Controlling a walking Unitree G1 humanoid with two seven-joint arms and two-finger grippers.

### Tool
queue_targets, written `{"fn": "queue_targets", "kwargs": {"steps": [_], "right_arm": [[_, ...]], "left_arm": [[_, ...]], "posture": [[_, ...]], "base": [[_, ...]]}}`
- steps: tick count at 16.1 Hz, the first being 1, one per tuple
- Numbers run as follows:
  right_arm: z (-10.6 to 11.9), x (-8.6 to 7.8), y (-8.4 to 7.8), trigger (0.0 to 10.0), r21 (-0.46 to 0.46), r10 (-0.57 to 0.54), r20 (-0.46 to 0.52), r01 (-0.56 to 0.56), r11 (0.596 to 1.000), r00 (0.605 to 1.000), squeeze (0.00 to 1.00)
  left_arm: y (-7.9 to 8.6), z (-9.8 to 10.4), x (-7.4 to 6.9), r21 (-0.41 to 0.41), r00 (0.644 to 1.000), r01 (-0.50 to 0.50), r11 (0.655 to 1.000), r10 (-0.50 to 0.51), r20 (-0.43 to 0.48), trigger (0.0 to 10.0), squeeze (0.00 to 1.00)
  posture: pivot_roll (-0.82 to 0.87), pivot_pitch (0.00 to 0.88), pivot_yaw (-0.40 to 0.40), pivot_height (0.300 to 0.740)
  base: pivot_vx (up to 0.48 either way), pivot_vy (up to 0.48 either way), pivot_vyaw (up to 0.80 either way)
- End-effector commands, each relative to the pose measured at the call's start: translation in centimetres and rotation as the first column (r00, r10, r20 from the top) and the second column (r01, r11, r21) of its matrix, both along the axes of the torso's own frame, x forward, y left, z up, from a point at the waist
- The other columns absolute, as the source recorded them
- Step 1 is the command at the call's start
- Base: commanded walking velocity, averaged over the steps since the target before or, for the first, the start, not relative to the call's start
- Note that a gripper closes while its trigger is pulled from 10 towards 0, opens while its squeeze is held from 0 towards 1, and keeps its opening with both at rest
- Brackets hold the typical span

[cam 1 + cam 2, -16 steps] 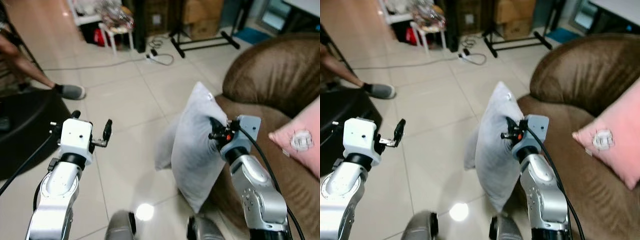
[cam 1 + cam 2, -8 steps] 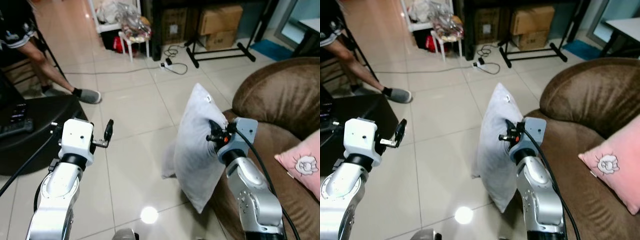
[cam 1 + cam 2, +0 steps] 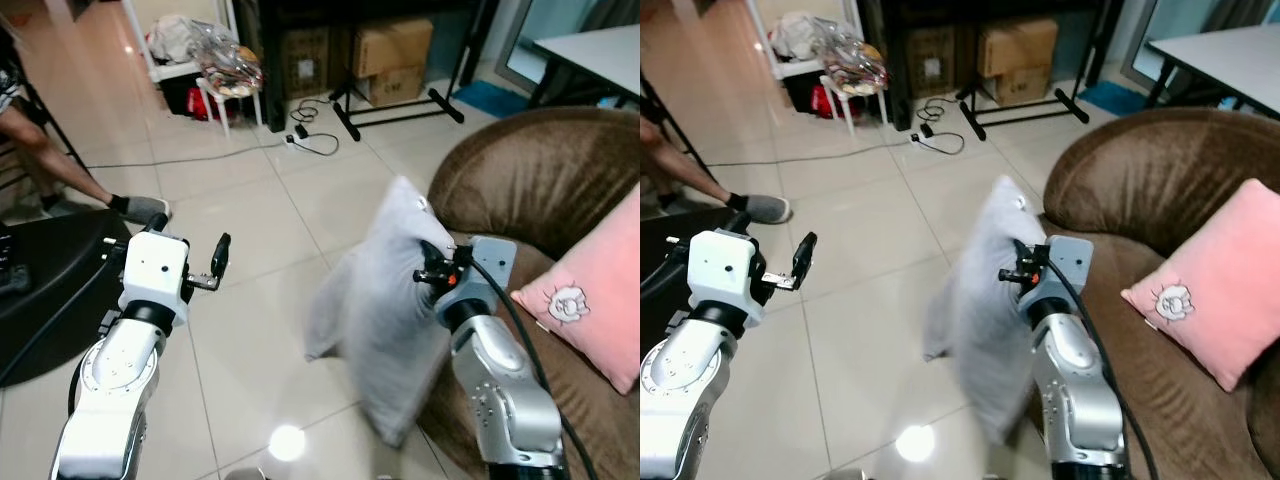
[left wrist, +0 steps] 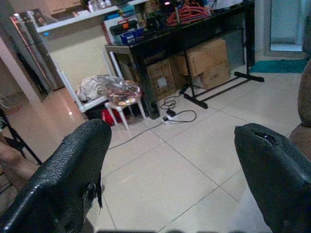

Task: Move the pillow to the sofa from floor

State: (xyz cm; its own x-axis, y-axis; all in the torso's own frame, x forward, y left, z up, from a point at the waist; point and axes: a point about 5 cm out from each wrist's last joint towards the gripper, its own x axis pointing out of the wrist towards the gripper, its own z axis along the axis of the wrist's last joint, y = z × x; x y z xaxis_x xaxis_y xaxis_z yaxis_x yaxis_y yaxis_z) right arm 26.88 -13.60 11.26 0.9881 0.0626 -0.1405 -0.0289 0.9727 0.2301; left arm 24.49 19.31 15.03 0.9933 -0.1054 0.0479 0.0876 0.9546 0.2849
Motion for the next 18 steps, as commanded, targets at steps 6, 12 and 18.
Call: {"fn": "queue_targets", "kwargs": {"steps": [6, 12, 18], "right_arm": [[1.05, 0.62, 0.14, 10.0, -0.001, -0.003, 0.06, 0.003, 1.0, 0.998, 0.0], [0.89, 0.91, -0.23, 10.0, -0.003, -0.022, 0.058, 0.022, 1.0, 0.998, 0.0], [0.77, 1.07, -0.41, 10.0, -0.004, -0.029, 0.057, 0.029, 1.0, 0.998, 0.0]], "left_arm": [[0.03, 0.26, 0.17, 0.006, 1.0, 0.015, 1.0, -0.015, 0.005, 10.0, 0.0], [-0.08, 0.19, 0.35, 0.004, 1.0, 0.022, 1.0, -0.022, 0.005, 10.0, 0.0], [-0.12, 0.03, 0.48, 0.003, 0.999, 0.032, 0.999, -0.032, 0.0, 10.0, 0.0]], "posture": [[0.0, 0.0, 0.022, 0.729], [0.0, 0.0, 0.021, 0.729], [0.0, 0.0, 0.018, 0.729]], "base": [[0.256, 0.0, -0.76], [0.276, 0.0, -0.8], [0.277, 0.0, -0.8]]}}
